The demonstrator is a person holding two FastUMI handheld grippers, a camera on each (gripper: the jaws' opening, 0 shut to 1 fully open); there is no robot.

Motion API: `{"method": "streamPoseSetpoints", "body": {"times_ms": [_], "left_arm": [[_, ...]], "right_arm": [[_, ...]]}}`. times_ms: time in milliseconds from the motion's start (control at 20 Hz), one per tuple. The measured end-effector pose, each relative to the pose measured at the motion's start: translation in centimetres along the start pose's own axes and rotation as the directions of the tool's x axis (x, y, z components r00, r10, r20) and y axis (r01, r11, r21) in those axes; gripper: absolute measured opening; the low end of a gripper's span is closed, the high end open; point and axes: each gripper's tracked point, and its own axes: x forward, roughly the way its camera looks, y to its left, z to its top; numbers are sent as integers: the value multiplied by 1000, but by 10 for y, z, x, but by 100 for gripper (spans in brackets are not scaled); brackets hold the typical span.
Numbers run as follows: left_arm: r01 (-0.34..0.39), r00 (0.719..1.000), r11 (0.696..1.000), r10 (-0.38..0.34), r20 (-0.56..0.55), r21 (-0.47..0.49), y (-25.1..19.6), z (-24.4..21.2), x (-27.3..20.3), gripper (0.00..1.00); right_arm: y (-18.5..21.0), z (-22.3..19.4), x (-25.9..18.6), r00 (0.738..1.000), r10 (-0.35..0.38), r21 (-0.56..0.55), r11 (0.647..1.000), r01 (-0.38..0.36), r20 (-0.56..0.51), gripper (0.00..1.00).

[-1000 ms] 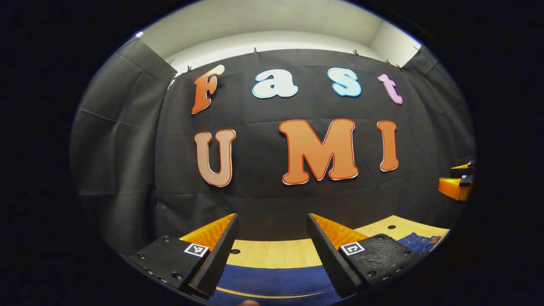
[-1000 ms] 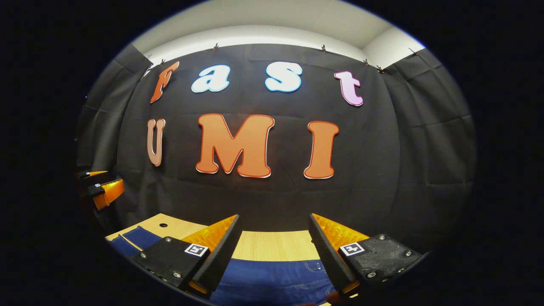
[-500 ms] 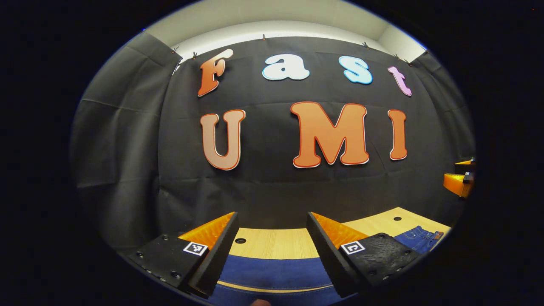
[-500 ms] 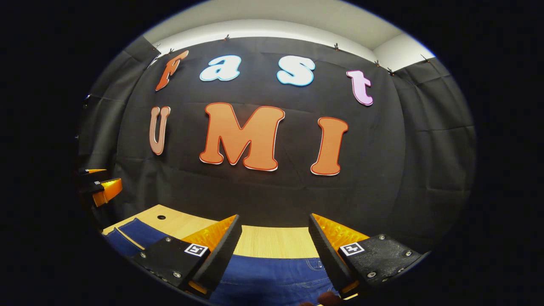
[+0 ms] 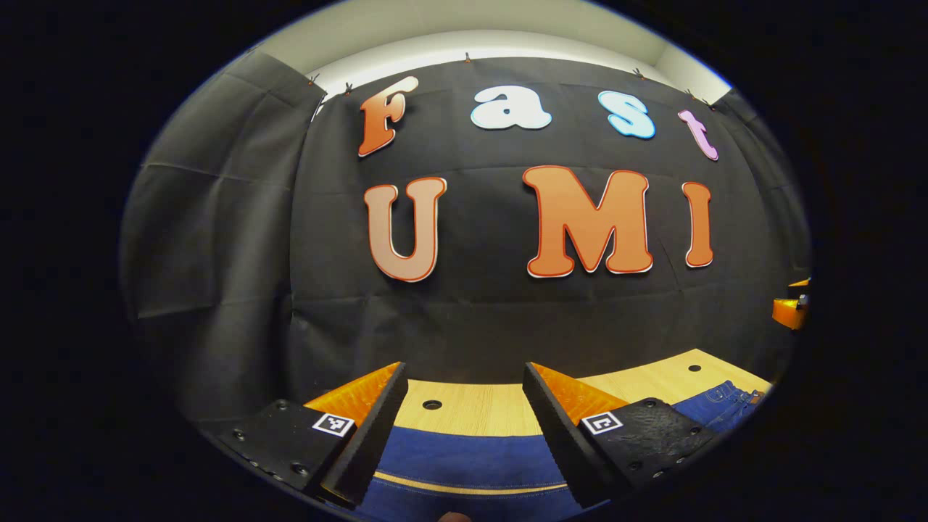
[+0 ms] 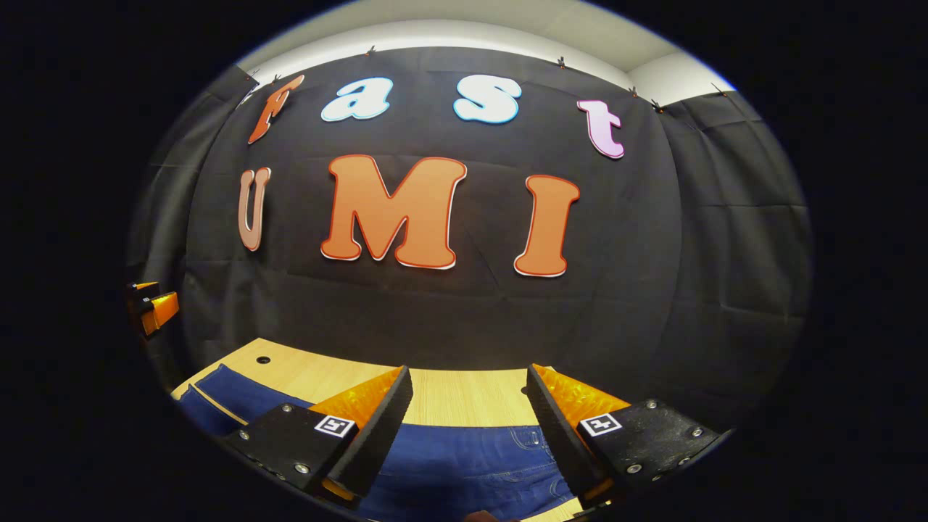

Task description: Grasp the waist and the cuffs of the jeans and fold them to make the two legs overlap; first hold the waist and fold one-third of the jeans toward the cuffs, then hold the cuffs and fold the remaining one-third in the same direction to finish folding.

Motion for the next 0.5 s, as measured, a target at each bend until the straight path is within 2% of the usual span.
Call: {"method": "streamPoseSetpoints", "body": {"times_ms": [250,500], "left_arm": [[-75,994,996,70,-88,-49,41,-32,1,98],[-140,974,987,123,-192,-75,78,-72,-5,98]], "right_arm": [[-35,-36,2,992,-41,82,995,51,-116,97],[-83,-67,-1,971,-130,47,989,142,-202,97]]}}
